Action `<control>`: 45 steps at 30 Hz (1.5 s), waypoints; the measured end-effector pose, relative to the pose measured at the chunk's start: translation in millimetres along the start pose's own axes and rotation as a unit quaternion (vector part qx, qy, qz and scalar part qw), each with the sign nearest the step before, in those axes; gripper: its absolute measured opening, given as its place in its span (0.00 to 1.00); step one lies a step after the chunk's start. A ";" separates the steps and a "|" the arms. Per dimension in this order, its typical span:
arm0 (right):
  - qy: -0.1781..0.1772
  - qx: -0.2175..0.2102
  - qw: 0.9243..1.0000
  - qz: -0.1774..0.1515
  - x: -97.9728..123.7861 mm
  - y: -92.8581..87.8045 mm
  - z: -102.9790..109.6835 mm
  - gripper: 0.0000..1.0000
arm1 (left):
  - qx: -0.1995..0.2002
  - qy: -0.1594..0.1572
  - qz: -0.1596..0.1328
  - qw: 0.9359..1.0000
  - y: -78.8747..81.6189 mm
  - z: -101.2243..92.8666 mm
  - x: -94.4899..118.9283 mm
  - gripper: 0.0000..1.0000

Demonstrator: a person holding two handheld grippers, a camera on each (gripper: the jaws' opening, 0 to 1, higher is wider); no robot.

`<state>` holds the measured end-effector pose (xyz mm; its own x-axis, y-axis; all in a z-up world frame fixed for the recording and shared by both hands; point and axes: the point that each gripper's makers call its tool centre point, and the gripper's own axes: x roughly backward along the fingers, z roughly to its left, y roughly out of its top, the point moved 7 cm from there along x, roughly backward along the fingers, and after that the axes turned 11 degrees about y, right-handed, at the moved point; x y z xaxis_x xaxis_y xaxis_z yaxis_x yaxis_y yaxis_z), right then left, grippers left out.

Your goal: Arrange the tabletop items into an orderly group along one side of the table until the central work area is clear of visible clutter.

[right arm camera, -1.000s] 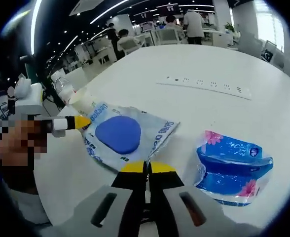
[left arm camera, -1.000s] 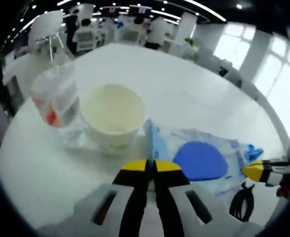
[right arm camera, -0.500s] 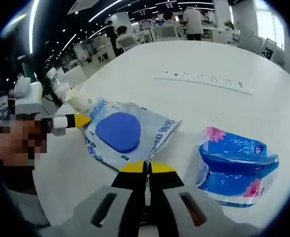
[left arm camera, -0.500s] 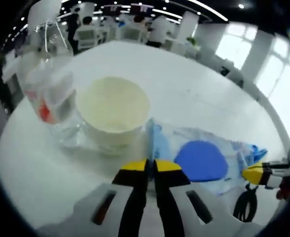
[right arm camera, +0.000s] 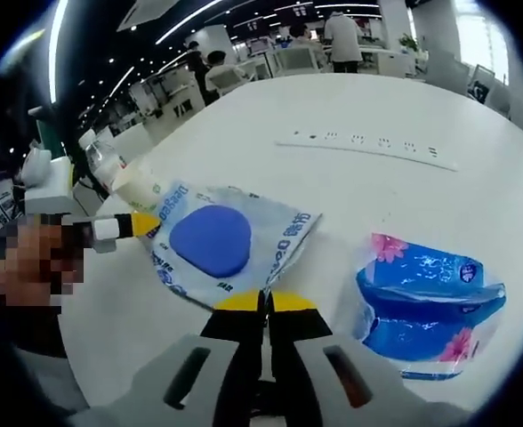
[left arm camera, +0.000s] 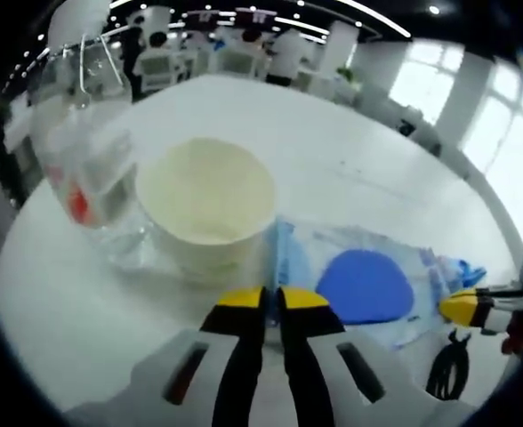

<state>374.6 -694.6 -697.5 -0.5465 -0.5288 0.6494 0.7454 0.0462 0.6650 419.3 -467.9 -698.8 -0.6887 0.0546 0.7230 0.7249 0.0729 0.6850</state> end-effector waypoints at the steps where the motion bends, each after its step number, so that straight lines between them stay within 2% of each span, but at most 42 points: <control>1: 0.000 0.001 1.000 0.001 -0.3 -0.1 -0.2 0.00 | 0.000 0.000 0.000 1.000 0.3 0.2 -0.2 0.04; 6: 0.001 -0.003 1.000 0.006 -1.4 -4.8 -1.3 0.00 | -0.005 -0.003 -0.001 1.000 1.3 1.2 -0.8 0.06; 8: -0.002 -0.012 1.000 -0.006 -1.4 -3.5 -3.8 0.00 | -0.013 -0.006 -0.007 1.000 2.3 1.0 -0.4 0.06; 17: -0.006 -0.008 1.000 0.002 -3.0 -1.4 -7.1 0.01 | -0.016 -0.011 -0.007 1.000 1.9 0.9 -0.1 0.06; 20: -0.006 -0.016 1.000 0.001 -2.5 -2.0 -8.0 0.02 | -0.022 -0.011 -0.005 1.000 0.5 2.0 0.4 0.09; 24: -0.018 -0.008 1.000 0.005 0.2 -1.7 -9.9 0.06 | -0.020 -0.009 -0.002 1.000 -1.6 6.9 3.4 0.18; 29: -0.023 -0.005 1.000 -0.002 6.7 -0.7 -5.8 0.09 | -0.039 -0.017 -0.010 0.999 -2.4 5.5 12.4 0.19; 31: -0.027 0.001 1.000 -0.004 9.5 -0.7 -2.6 0.13 | -0.048 -0.017 -0.011 0.999 -5.3 5.8 16.1 0.20; 37: -0.032 0.004 0.999 -0.013 14.3 1.0 3.5 0.22 | -0.042 -0.013 -0.008 0.999 -13.6 13.6 27.0 0.24; 41: -0.043 0.021 0.999 -0.012 19.4 1.5 5.9 0.28 | -0.050 -0.013 0.007 0.999 -16.3 20.6 33.6 0.30; 45: -0.054 0.034 0.998 -0.017 25.3 3.3 4.3 0.34 | -0.060 -0.023 0.004 0.998 -13.7 28.0 40.9 0.36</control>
<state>361.6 -704.2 -677.2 -0.6113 -0.4368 0.6599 0.7002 0.0899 0.7082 380.8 -438.8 -681.1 -0.6804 0.1005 0.7259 0.7255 -0.0474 0.6866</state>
